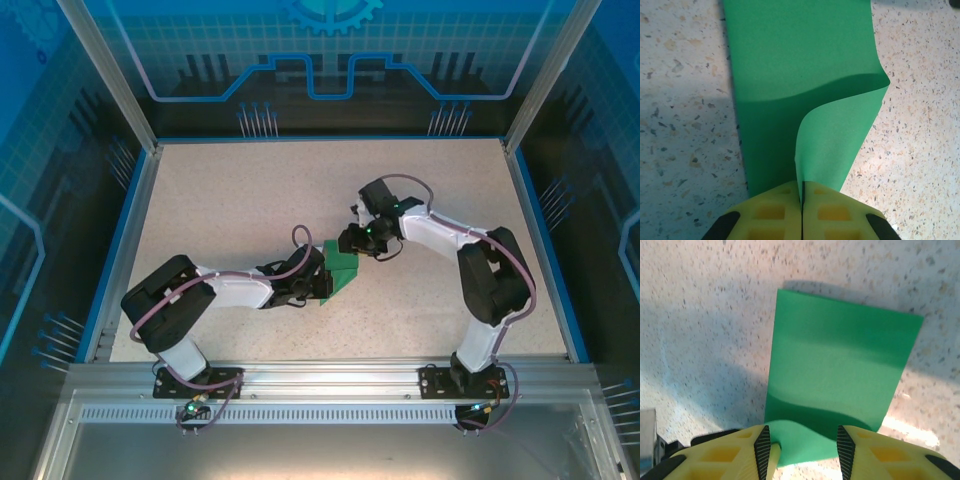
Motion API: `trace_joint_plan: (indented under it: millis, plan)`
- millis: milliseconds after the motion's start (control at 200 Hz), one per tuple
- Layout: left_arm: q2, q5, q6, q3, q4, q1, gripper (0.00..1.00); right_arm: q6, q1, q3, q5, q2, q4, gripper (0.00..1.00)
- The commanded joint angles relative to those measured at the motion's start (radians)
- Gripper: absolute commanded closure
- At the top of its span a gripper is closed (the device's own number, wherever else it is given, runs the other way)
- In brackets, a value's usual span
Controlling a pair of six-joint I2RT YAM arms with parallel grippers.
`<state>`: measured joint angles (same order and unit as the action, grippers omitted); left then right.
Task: Fold a paper plane with a square sheet of paper (pick it up from the middle)
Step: Third fold the triangle at the center of the table.
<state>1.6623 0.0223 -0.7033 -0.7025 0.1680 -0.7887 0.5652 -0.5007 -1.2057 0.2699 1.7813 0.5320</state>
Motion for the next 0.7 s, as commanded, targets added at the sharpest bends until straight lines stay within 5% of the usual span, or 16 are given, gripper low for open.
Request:
trace_joint_plan:
  millis: [0,695]
  plan:
    - [0.008,0.001,0.025,-0.014,-0.02,0.007,0.92,-0.02,-0.026,0.041,-0.021,-0.025,0.026,0.58]
    - [0.01,-0.009,0.036,-0.022,-0.022,0.008,0.91,0.063,-0.074,0.08,-0.075,0.05,0.038,0.58]
